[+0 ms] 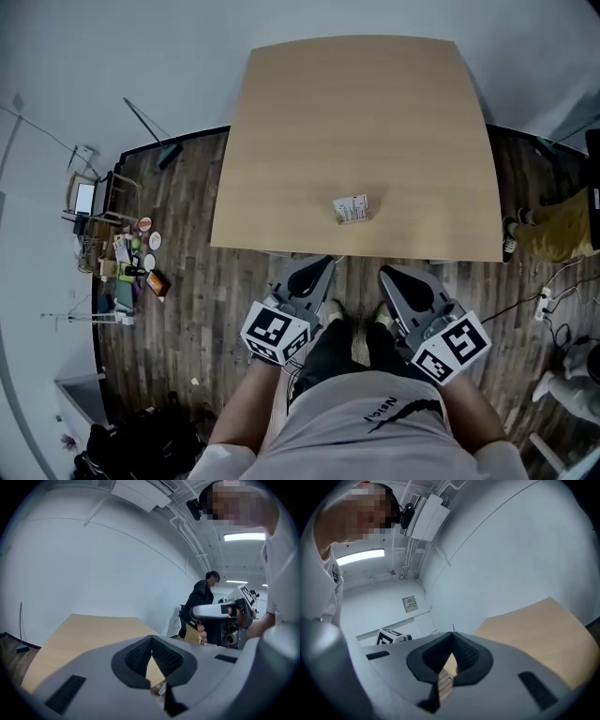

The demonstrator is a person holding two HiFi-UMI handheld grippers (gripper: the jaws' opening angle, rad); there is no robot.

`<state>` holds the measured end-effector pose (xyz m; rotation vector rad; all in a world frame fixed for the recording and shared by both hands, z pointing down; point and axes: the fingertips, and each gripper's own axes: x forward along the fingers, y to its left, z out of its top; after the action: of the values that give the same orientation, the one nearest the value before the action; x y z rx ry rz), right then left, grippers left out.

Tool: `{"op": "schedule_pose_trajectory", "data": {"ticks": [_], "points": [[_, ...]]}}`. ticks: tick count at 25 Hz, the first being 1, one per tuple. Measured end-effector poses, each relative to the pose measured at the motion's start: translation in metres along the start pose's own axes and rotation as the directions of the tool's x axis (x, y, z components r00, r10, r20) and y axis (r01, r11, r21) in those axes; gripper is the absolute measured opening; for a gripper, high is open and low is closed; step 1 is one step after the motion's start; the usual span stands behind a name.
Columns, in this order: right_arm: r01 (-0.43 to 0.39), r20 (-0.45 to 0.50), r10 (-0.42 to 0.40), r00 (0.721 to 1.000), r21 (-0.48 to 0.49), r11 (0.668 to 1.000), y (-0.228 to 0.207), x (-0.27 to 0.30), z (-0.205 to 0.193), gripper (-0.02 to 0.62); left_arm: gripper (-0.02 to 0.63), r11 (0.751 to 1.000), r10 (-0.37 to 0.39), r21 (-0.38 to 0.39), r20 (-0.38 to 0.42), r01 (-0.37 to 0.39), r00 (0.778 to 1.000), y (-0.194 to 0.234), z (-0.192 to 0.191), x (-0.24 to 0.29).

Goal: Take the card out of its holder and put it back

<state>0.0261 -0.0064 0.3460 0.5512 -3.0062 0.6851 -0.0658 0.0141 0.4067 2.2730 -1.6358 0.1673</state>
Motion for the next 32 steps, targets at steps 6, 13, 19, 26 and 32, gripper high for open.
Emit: {"op": "schedule_pose_trajectory", "data": {"ticks": [6,13,19,26,32], "points": [[0.042,-0.033,-0.041,0.999,0.026,0.999,-0.027,0.042,-0.016,0.012,0.011,0.997,-0.077,-0.027,-0.049,0.075,0.996,0.046,-0.03,0.039],[0.143,-0.077,-0.14,0.987,0.038,0.989,-0.054,0.075,-0.039,0.012,0.014,0.985,-0.171,-0.037,-0.128,0.168,0.977,0.101,-0.086,0.083],[0.206,-0.127,-0.198,0.972,0.052,0.977,-0.08,0.106,-0.05,0.012,0.094,0.963,-0.269,-0.044,-0.208,0.266,0.94,0.135,-0.124,0.124],[0.248,-0.178,-0.231,0.956,0.076,0.966,-0.1,0.119,-0.071,0.012,0.121,0.936,-0.345,-0.026,-0.26,0.351,0.902,0.145,-0.154,0.157],[0.269,-0.209,-0.246,0.946,0.091,0.959,-0.111,0.121,-0.087,0.012,0.12,0.909,-0.403,0.01,-0.241,0.417,0.883,0.134,-0.152,0.177]]}}
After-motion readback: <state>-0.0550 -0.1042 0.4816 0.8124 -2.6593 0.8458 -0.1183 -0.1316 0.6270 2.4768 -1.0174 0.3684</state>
